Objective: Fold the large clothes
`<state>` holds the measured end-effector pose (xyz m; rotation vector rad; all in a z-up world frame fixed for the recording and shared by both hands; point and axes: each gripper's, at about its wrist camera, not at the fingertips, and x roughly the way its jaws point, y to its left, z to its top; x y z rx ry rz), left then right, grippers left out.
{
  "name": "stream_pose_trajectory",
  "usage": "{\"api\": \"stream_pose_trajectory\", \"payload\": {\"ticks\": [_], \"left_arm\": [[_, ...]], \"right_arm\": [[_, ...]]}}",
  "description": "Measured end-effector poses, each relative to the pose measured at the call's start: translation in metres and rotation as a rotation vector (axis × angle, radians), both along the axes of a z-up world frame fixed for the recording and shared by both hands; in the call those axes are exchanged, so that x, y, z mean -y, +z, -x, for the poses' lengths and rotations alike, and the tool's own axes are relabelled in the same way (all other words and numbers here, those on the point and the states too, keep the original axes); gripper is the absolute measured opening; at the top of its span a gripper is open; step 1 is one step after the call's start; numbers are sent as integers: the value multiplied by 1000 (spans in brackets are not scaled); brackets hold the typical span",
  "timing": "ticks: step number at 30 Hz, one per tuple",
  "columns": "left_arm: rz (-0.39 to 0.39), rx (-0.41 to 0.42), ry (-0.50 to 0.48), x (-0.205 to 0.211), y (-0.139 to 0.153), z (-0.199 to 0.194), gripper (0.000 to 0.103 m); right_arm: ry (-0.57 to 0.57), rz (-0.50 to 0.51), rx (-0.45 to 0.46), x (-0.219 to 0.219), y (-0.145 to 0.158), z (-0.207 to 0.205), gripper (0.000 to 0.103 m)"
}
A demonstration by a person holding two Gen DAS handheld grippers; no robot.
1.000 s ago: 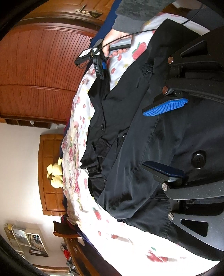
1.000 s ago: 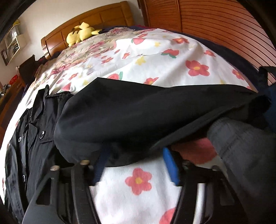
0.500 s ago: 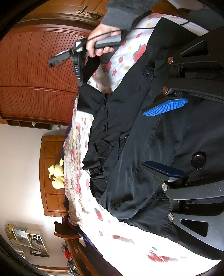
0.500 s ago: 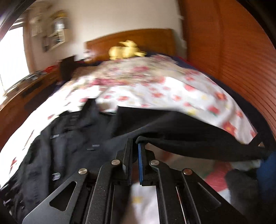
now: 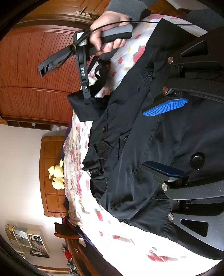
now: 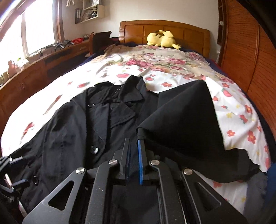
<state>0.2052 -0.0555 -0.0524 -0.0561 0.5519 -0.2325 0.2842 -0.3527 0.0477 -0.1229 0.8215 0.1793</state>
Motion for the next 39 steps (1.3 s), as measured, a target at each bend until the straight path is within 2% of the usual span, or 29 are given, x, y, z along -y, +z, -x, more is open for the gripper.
{"api": "stream_pose_trajectory", "payload": {"ticks": [1, 2, 5, 11, 21, 27, 28, 29, 30, 31, 32, 33, 35, 39], "left_arm": [[2, 0, -1, -1, 0, 0, 57], [4, -1, -1, -1, 0, 0, 57], [6, -3, -2, -1, -1, 0, 57], [6, -7, -1, -1, -1, 0, 57], [2, -18, 4, 1, -1, -2, 57], [-5, -29, 4, 2, -3, -4, 57], [-6, -29, 3, 3, -3, -4, 57], [-7, -30, 2, 3, -3, -4, 57], [-9, -30, 3, 4, -3, -4, 57], [-9, -31, 2, 4, -3, -4, 57], [-9, -32, 1, 4, -3, -4, 57], [-9, -32, 1, 3, -3, -5, 57], [-10, -31, 2, 3, -3, -5, 57], [-9, -29, 1, 3, -2, -4, 57]], "right_arm": [[-1, -1, 6, 1, 3, 4, 28], [-6, 1, 14, 2, 5, 7, 40], [-35, 60, 13, 8, 7, 8, 45], [-159, 108, -18, 57, -5, -8, 75], [-430, 153, -143, 158, -57, -19, 75], [-528, 118, -194, 194, -79, -15, 75], [-531, 111, -195, 196, -81, -15, 75], [-527, 111, -193, 195, -82, -15, 65], [-518, 115, -194, 194, -83, -15, 49], [-503, 119, -203, 192, -85, -16, 44], [-483, 125, -208, 188, -85, -17, 31], [-460, 140, -204, 183, -84, -18, 24], [-424, 160, -175, 173, -79, -17, 19], [-370, 138, -89, 150, -52, -13, 16]]}}
